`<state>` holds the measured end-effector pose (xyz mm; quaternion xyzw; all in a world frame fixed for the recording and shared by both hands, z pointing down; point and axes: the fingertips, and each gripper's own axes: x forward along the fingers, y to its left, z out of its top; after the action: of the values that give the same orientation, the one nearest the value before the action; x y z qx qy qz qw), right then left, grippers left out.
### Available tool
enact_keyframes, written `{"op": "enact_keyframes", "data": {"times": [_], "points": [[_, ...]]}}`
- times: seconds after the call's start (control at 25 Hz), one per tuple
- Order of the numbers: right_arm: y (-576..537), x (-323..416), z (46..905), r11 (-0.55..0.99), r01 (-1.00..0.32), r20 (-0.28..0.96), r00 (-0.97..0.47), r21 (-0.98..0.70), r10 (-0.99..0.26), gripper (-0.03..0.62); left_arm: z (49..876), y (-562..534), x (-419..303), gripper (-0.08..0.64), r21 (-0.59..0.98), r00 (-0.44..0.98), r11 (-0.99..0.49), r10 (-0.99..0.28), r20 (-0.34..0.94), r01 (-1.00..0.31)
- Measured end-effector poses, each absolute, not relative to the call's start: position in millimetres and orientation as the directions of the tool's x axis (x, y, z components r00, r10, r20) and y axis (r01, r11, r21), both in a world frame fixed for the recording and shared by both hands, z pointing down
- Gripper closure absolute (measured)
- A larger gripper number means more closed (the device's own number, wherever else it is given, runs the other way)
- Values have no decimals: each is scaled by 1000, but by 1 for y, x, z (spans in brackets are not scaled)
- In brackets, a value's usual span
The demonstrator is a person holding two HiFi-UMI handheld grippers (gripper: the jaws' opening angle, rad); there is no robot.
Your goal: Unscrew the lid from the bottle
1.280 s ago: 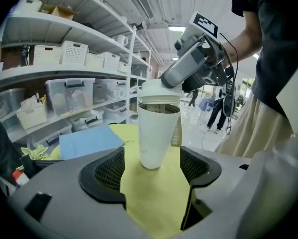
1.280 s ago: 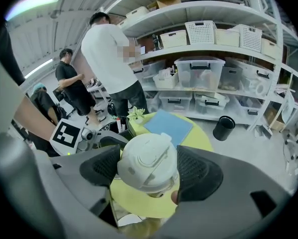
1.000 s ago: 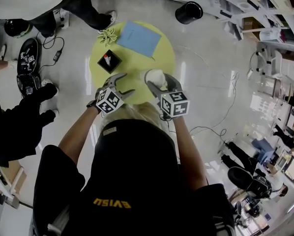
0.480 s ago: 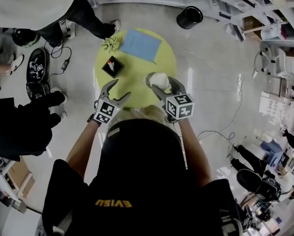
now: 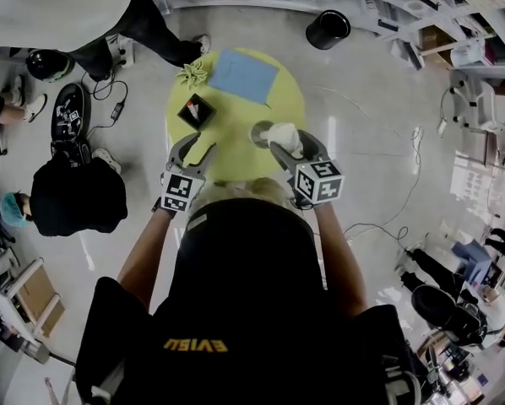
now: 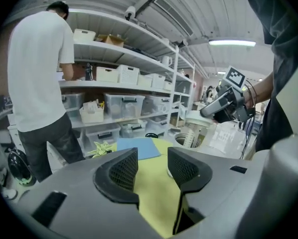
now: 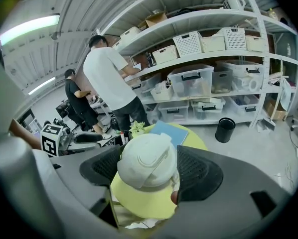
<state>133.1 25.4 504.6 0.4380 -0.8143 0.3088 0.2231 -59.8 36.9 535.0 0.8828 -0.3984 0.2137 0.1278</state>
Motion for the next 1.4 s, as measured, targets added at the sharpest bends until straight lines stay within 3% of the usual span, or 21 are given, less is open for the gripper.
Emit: {"op": "enact_keyframes", "data": {"times": [0.16, 0.4, 1.4], "points": [[24, 139, 496, 420, -853, 621, -516, -311, -590, 238, 529, 36, -60, 393, 30, 578, -647, -658, 483, -762], [25, 146, 492, 405, -859, 615, -509, -313, -603, 238, 533, 35, -62, 539, -64, 531, -651, -668, 521, -757], [34, 153, 485, 382, -862, 604, -507, -334, -615, 238, 528, 37, -62, 541, -53, 536, -649, -669, 515, -759]]}}
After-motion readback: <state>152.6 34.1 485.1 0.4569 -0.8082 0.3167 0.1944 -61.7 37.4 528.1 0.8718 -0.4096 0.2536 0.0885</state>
